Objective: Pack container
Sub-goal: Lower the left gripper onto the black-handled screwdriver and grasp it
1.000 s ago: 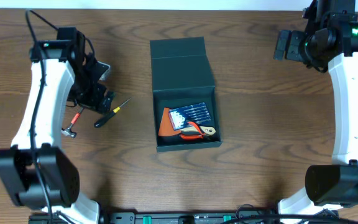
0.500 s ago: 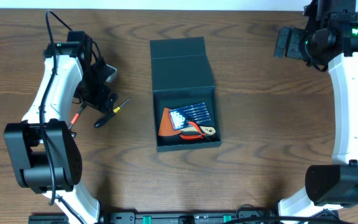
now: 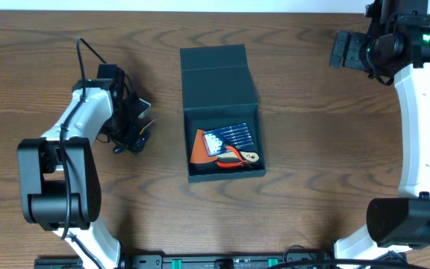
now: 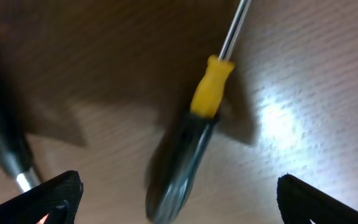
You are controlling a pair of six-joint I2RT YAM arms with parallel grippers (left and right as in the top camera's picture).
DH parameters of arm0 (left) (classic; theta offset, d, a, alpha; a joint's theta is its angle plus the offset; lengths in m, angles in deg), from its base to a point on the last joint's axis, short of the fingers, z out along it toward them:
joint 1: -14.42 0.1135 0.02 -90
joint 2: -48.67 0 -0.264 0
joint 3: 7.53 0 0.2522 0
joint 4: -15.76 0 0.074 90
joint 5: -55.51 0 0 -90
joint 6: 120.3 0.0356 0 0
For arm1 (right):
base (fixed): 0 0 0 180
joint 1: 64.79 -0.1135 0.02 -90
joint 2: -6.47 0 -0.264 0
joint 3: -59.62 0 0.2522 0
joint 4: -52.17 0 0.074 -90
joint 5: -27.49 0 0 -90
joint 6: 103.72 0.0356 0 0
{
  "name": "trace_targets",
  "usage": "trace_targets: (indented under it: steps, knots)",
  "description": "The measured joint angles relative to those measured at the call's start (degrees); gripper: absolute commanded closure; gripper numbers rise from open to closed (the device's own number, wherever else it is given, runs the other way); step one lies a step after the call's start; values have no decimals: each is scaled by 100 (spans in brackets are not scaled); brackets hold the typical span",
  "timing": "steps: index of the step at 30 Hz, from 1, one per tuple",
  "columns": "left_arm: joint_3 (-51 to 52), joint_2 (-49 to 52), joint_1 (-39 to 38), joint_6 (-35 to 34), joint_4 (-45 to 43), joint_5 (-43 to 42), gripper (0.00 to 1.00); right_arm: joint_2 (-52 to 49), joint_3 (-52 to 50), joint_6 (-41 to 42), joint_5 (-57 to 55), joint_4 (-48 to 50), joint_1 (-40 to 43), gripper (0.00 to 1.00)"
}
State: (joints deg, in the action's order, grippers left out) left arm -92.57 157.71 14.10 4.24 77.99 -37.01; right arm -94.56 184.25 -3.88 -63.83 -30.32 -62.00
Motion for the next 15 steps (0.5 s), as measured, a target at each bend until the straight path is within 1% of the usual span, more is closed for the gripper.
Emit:
trace_targets:
  steps: [5,15]
  knots:
    - [240,0,-46,4,-446,-2,1,0,0,0,0,-2,0,1]
    - [479,4,-46,175,-841,-17,0,0,0,-2,-2,-96,0,1]
